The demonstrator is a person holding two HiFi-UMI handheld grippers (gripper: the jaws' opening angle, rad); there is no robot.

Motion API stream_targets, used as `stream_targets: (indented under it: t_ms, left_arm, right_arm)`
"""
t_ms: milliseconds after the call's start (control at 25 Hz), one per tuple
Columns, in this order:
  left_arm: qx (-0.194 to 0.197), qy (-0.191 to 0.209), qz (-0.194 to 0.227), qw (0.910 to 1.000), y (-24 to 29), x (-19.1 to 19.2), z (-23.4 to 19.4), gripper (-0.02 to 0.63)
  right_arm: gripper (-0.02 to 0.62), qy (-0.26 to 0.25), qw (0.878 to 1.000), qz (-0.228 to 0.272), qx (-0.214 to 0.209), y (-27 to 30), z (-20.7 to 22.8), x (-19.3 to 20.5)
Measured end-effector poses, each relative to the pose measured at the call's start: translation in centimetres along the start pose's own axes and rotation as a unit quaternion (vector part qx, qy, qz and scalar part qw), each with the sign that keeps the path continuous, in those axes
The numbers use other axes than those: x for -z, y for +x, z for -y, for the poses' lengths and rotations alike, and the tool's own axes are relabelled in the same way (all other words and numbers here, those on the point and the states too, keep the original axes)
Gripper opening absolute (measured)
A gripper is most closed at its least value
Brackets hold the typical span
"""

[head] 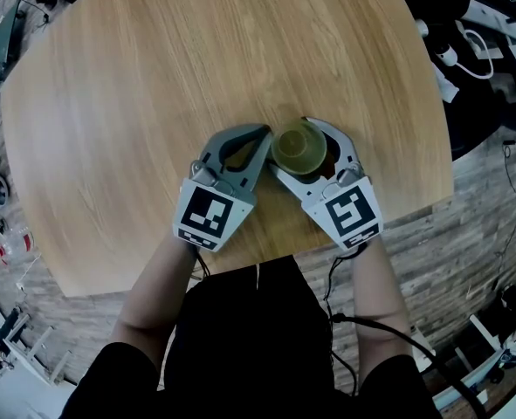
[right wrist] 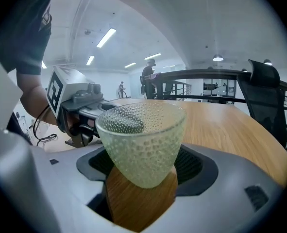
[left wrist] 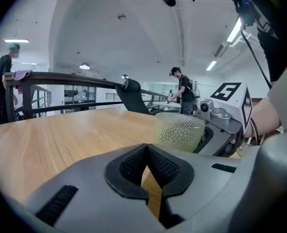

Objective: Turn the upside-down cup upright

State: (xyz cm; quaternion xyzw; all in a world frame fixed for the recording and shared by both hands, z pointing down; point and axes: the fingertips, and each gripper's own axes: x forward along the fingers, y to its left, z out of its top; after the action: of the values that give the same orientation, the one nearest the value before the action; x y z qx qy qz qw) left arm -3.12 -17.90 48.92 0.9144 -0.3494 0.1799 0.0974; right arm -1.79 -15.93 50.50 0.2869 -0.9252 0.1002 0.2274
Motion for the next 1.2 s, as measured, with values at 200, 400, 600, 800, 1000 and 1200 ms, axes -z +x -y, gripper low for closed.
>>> stream_targets:
  t_ms: [200, 400, 600, 800, 1000, 1200]
  left_arm:
    - [-0.014, -0.010, 0.000, 0.9998, -0.2, 0.5, -0.5, 0.008]
    - [-0.033, -0.017, 0.001, 0.9993, -1.5, 0.5, -1.2, 0.008]
    - [-0.041, -0.018, 0.000, 0.9990, -2.6, 0.5, -0.3, 0.008]
    - [-0.046, -0.014, 0.001, 0.9988, -3.1, 0.4, 0.3, 0.008]
    - [-0.064, -0.013, 0.010, 0.9978, -4.2, -0.3, 0.4, 0.008]
    - [-0.083, -0.002, 0.027, 0.9962, -5.6, -1.9, 1.0, 0.008]
  right_arm:
    - [0.313, -0.001, 1.000, -0.005, 0.007, -0.2, 0.2, 0.3]
    - [0.311, 0.009, 1.000, -0.016, 0.010, -1.6, -0.2, 1.1]
    - [0.321, 0.028, 0.999, 0.013, 0.017, -2.5, -0.4, 0.2]
    - [0.333, 0.027, 0.999, 0.016, 0.016, -3.0, -0.2, -0.1]
    - [0.337, 0.029, 0.999, 0.038, 0.024, -4.9, -0.2, -1.1]
    - [0.337, 0.029, 0.998, 0.048, 0.038, -7.9, -0.1, -1.7]
